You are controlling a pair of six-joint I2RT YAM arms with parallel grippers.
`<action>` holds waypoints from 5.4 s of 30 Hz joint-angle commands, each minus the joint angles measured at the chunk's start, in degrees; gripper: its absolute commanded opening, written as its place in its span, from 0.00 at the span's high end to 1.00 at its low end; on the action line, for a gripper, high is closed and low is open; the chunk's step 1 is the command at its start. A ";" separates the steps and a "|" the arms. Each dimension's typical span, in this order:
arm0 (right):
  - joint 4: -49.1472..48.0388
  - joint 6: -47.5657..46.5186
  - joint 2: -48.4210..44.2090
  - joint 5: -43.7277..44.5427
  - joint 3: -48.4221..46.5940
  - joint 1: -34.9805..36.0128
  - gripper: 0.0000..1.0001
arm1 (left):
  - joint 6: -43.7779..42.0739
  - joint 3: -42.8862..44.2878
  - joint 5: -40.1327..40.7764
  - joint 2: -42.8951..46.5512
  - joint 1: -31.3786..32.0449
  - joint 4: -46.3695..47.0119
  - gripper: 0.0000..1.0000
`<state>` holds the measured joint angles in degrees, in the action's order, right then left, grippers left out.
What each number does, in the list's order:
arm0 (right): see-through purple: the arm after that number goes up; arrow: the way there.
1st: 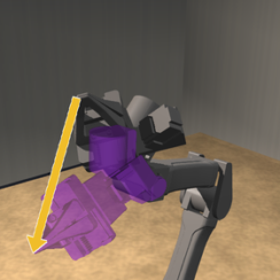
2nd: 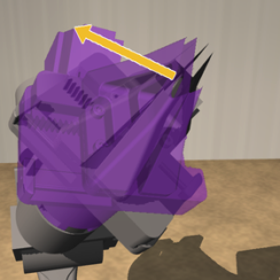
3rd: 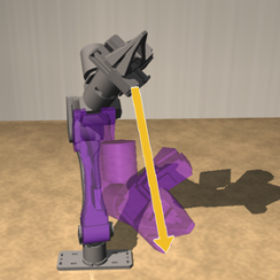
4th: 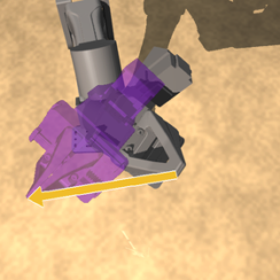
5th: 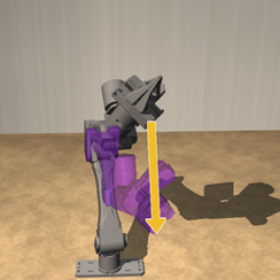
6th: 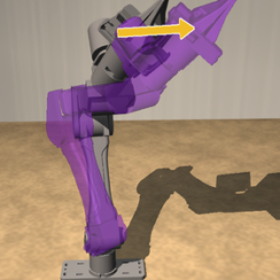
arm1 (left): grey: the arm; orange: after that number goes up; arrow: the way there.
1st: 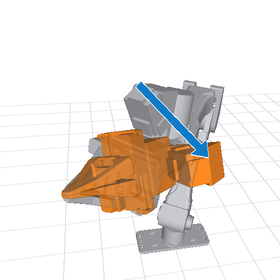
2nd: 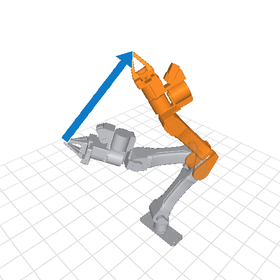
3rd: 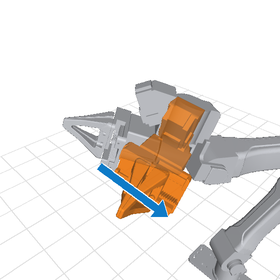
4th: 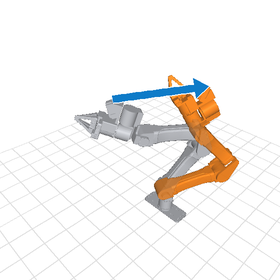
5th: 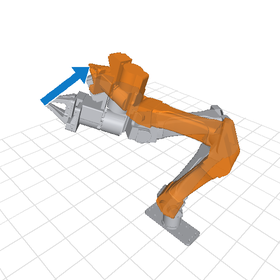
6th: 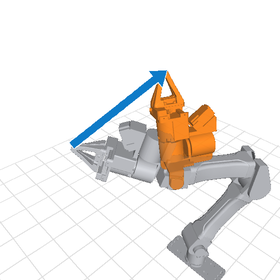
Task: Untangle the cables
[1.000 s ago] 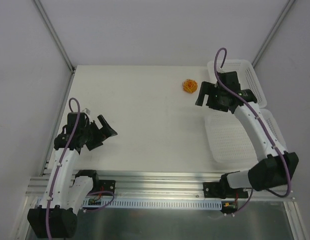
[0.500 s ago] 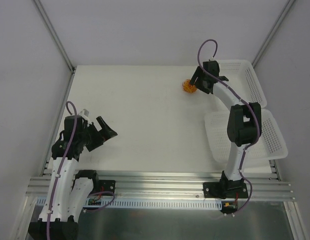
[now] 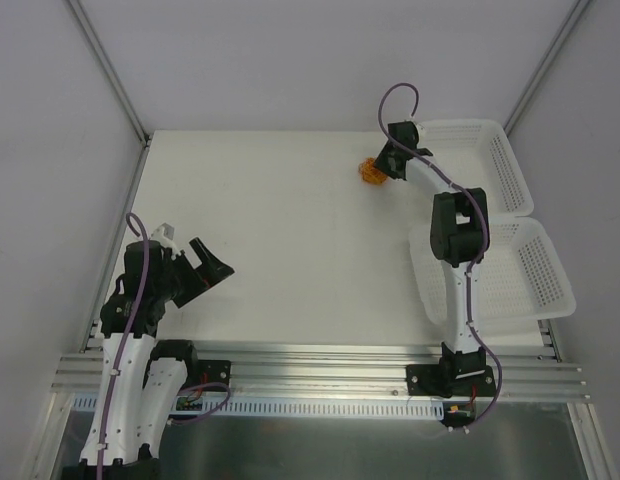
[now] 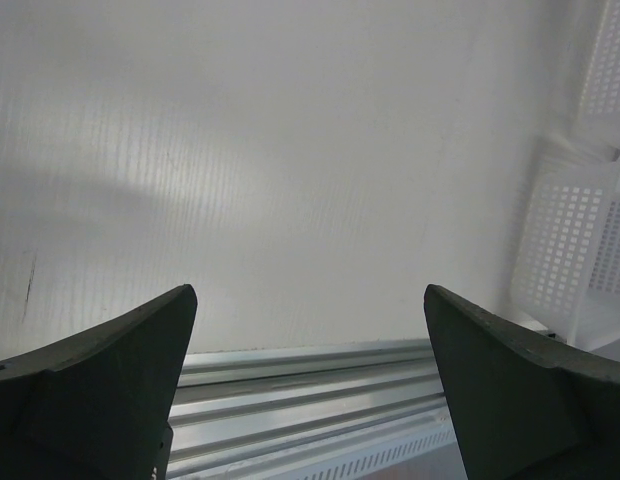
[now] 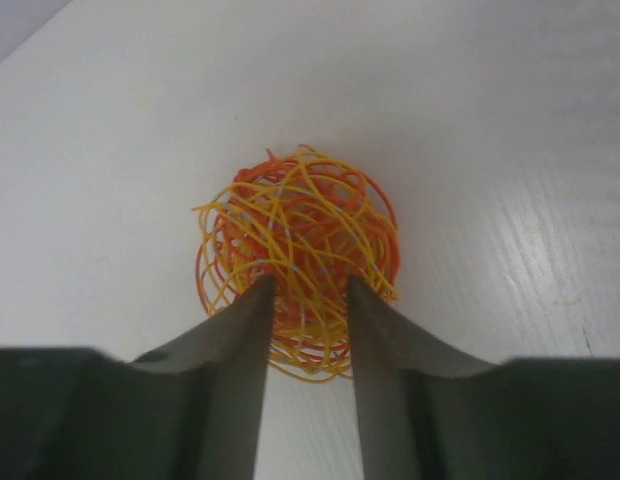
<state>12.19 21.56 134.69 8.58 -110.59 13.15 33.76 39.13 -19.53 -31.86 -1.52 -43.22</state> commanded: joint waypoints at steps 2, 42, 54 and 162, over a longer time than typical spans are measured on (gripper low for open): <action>0.30 -1.87 -2.32 -1.98 1.85 1.26 0.76 | 0.52 -0.73 -2.00 -0.40 0.55 -0.28 0.01; -2.16 0.84 -57.70 -0.76 61.01 37.92 0.29 | 0.78 9.01 11.61 -38.26 35.16 17.73 0.16; -7.96 5.77 -56.39 -0.05 64.35 37.92 0.32 | 1.40 15.80 21.46 -55.15 42.12 18.78 0.36; 18.58 -8.30 -46.56 -5.15 42.74 36.68 0.20 | -7.74 14.31 26.47 -22.64 8.11 2.52 1.00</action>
<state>31.51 11.68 82.35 4.49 -65.32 47.81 25.10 54.89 9.82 -55.94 7.03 -45.47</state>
